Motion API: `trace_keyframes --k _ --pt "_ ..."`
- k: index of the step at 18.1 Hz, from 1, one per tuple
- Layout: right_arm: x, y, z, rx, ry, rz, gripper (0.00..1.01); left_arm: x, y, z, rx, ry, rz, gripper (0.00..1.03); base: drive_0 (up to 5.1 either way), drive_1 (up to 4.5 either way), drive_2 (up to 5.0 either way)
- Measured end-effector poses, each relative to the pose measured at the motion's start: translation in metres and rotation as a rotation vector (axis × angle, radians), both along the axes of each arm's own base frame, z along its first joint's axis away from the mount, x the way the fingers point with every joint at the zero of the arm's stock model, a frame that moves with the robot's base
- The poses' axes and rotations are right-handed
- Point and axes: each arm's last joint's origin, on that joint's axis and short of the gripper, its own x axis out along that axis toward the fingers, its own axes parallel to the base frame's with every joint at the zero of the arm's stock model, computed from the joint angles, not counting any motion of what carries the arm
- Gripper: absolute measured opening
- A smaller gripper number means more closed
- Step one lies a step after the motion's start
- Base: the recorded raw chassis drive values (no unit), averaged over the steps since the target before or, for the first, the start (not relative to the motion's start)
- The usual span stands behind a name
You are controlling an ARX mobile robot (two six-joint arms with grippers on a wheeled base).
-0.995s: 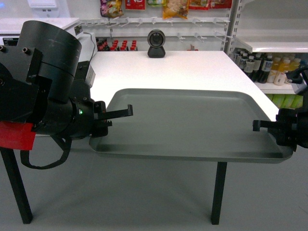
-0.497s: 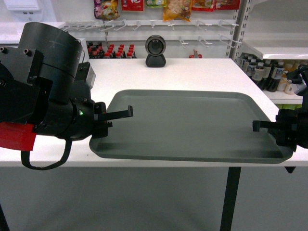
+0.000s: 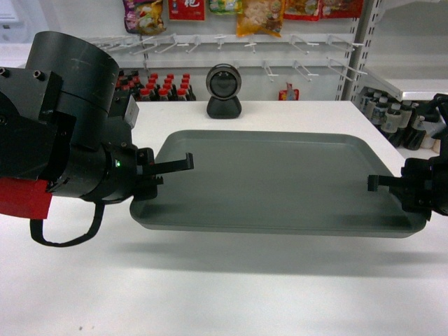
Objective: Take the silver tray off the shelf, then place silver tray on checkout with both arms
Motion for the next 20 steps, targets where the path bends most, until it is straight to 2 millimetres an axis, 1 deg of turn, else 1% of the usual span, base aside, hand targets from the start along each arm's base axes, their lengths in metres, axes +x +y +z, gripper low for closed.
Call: trace_keyframes --k 7,11,12,13,14,16,18,20 --pt "0.001 0.0 0.002 0.001 -0.008 0.0 0.02 0.001 0.0 0.001 -0.002 -0.007 0.0 0.03 0.1 4.4 -4.3" --pt "0.001 0.0 0.001 0.001 -0.004 0.0 0.02 0.0 0.0 0.0 0.0 0.0 0.001 0.03 0.0 0.0 0.0" --pt "0.002 -0.002 0.001 0.016 -0.054 0.038 0.02 0.003 -0.003 0.0 0.028 -0.046 0.041 0.03 0.0 0.0 0.0" --pt "0.008 -0.005 0.001 0.05 -0.142 0.111 0.02 0.008 -0.007 -0.001 0.096 -0.101 0.097 0.03 0.0 0.0 0.0" --pt "0.019 -0.006 0.003 0.07 -0.184 0.147 0.02 0.017 -0.011 -0.002 0.152 -0.125 0.135 0.03 0.0 0.0 0.0" --pt "0.04 -0.006 -0.001 0.085 -0.197 0.162 0.02 0.038 -0.017 -0.008 0.217 -0.142 0.142 0.04 0.0 0.0 0.0" --pt "0.055 -0.005 -0.016 0.09 -0.157 0.16 0.02 0.053 -0.017 -0.023 0.231 -0.1 0.134 0.04 0.0 0.0 0.0" --pt "0.065 -0.001 -0.04 0.093 -0.119 0.167 0.02 0.059 -0.017 -0.048 0.251 -0.047 0.13 0.04 0.0 0.0 0.0"
